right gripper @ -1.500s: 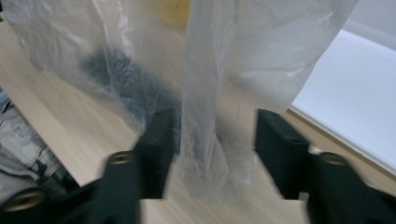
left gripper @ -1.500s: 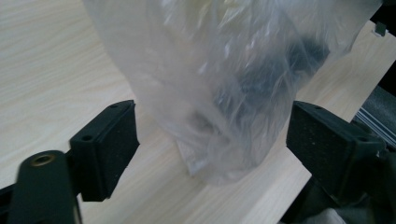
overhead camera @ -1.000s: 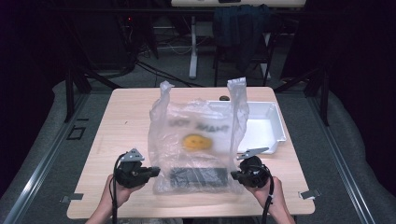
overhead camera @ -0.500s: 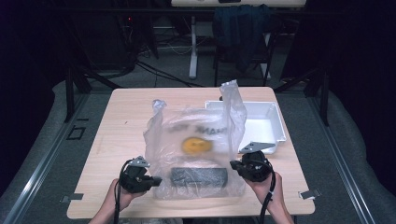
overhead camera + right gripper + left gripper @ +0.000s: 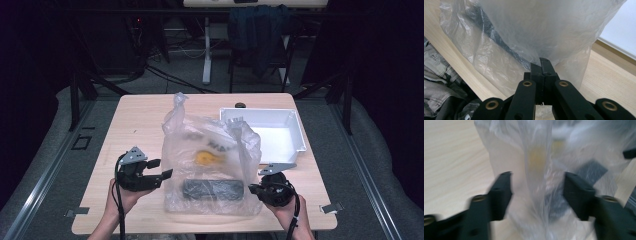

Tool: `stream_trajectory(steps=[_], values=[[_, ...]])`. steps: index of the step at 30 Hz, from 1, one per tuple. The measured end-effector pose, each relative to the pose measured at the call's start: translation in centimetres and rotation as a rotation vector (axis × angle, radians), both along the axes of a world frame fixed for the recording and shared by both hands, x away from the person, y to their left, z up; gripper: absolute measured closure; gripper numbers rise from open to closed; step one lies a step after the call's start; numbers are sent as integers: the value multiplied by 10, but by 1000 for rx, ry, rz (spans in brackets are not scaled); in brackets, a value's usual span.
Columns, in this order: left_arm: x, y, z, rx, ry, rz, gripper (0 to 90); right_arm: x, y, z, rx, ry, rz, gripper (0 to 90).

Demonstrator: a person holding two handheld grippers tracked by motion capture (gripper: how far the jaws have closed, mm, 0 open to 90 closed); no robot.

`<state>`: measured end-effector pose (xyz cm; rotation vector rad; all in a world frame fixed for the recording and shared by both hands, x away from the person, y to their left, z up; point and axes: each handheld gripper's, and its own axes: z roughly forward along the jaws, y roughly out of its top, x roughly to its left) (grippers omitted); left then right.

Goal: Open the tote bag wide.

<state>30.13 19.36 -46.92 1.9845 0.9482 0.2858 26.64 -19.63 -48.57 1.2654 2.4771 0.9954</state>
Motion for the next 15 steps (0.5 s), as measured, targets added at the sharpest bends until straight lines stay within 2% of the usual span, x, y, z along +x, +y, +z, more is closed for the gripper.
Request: stream_trajectory(steps=[1,2,3,5,7,9,10,12,13,14,15], values=[[3,-2,-3,-2,6,-8,586,1,-1,-2,-7,14,-8,900],[5,-3,-6,-3,18,-16,586,1,-1,-2,-7,14,-8,900],[7,-6,-13,-5,39,-41,678,1,-2,-4,-7,18,-11,900],[8,-10,-23,43,65,-62,812,4,-4,-11,-24,40,-26,900],[8,-14,-35,70,85,-69,879,8,-5,-16,-52,59,-37,900],[9,-16,-42,84,109,-79,896,14,-7,-22,-58,76,-52,900],[8,-18,-46,86,121,-78,897,16,-8,-22,-85,87,-48,900],[8,-18,-51,91,136,-82,898,20,-9,-28,-63,100,-64,888],[7,-18,-53,92,141,-90,898,19,-11,-26,-72,88,-88,675],[6,-18,-53,92,145,-93,898,19,-11,-26,-72,88,-88,675],[5,-18,-53,98,142,-97,899,17,-12,-22,-96,75,-94,582]])
